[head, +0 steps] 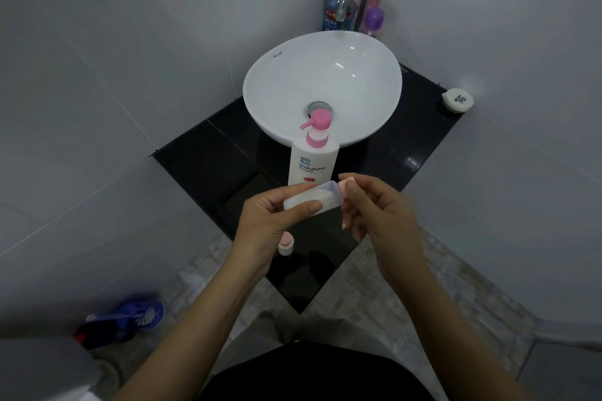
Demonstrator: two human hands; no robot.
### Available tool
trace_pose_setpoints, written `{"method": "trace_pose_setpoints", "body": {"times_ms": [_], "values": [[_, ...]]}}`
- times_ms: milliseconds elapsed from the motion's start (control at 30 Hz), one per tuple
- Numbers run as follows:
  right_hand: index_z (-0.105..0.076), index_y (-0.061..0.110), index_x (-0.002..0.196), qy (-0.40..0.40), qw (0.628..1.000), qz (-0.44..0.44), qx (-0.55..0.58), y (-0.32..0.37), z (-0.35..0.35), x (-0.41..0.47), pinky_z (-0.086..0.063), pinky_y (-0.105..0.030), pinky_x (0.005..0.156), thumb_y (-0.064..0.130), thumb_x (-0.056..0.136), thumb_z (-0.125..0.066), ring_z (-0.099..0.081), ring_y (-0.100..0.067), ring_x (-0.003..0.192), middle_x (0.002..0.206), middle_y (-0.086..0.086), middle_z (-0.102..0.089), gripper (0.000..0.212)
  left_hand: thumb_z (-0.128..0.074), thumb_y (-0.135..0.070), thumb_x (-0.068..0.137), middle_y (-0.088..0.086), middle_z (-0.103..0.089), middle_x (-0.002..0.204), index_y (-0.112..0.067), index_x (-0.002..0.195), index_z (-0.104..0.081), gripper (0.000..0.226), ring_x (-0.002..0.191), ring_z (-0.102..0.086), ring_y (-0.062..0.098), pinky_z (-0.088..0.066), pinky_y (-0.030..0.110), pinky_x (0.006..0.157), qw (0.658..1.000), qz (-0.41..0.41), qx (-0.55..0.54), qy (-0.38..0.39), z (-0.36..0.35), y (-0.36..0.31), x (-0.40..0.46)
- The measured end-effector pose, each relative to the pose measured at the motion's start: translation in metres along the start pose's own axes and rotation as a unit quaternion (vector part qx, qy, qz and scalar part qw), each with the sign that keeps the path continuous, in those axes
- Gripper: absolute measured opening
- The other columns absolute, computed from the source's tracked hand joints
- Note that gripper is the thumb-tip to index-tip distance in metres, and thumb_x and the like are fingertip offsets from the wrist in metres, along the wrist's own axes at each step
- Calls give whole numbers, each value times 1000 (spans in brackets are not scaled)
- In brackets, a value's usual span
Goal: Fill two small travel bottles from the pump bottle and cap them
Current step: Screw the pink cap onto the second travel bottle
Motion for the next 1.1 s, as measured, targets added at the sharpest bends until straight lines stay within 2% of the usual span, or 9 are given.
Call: {"method": "trace_pose_setpoints", "body": {"times_ms": [133, 333, 400, 533, 633, 767, 867, 933, 1100], "values": [[-67, 16, 106, 21, 1000, -3, -13, -3, 3, 0, -47, -16, 43, 32, 89, -57, -58, -9, 50, 68, 1, -68, 26, -79, -33, 58, -6, -76, 103, -25, 92, -78, 35, 101, -69, 7, -55, 18, 77, 1000, 14, 5, 17, 0, 2, 1], [-64, 30, 96, 16, 994, 47, -97, -4, 5, -3, -50, -14, 49, 30, 89, -60, -66, -12, 59, 79, 8, -69, 8, -70, -34, 70, -17, -73, 101, -23, 109, -71, 40, 95, -67, -2, -52, 10, 75, 996, 10, 86, 20, 4, 11, -3], [-60, 37, 92, 6, 990, 61, -130, -7, 6, -4, -49, -10, 52, 27, 89, -62, -65, -7, 60, 79, 15, -67, 11, -69, -34, 72, -15, -74, 100, -24, 111, -70, 40, 93, -69, 0, -53, 12, 77, 994, 10, 110, 1, 13, 14, -3], [-60, 36, 94, -6, 983, 52, -175, -25, 12, -6, -50, -10, 55, 26, 88, -63, -63, -4, 65, 83, 12, -65, 12, -66, -27, 84, -10, -75, 102, -23, 108, -71, 25, 96, -70, 4, -54, 12, 78, 991, 21, 130, -19, 33, 22, -5], [-57, 41, 92, -2, 976, 43, -212, -44, 12, -6, -50, -12, 56, 27, 87, -63, -61, -2, 69, 84, 14, -63, 16, -62, -24, 89, -10, -75, 100, -25, 106, -72, 19, 94, -70, 4, -54, 13, 74, 987, 31, 151, -43, 44, 31, -9], [-62, 26, 109, 39, 934, 61, -349, -76, 1, -3, -40, -10, 66, 29, 88, -62, -53, 1, 79, 97, 12, -63, 21, -61, -24, 91, -7, -75, 98, -23, 105, -72, 18, 93, -70, 5, -53, 18, 75, 983, 48, 166, -61, 51, 42, -15], [-61, 21, 116, 68, 909, 50, -408, -99, -7, 0, -45, -17, 75, 29, 91, -60, -57, -7, 90, 109, 3, -63, 26, -61, -25, 91, -7, -76, 98, -23, 105, -72, 18, 92, -70, 5, -52, 18, 75, 982, 55, 166, -67, 53, 46, -18], [-60, 20, 116, 80, 897, 40, -432, -111, -9, 2, -46, -22, 76, 28, 91, -60, -59, -11, 92, 111, 0, -64, 27, -60, -24, 91, -6, -75, 98, -23, 104, -72, 18, 92, -70, 5, -52, 18, 75, 981, 57, 170, -75, 55, 47, -19], [-60, 17, 116, 82, 893, 33, -442, -127, -12, 6, -43, -22, 75, 27, 90, -61, -60, -14, 91, 110, -3, -64, 28, -60, -23, 92, -7, -76, 96, -23, 102, -72, 16, 90, -70, 4, -53, 15, 72, 980, 58, 170, -83, 59, 46, -23]]}}
Point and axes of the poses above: each hand's wrist, its own x-axis towards the middle knuckle, its own z-axis out of the back of the hand, y = z × x, the point moved 5 cm from there along x, towards the middle knuckle
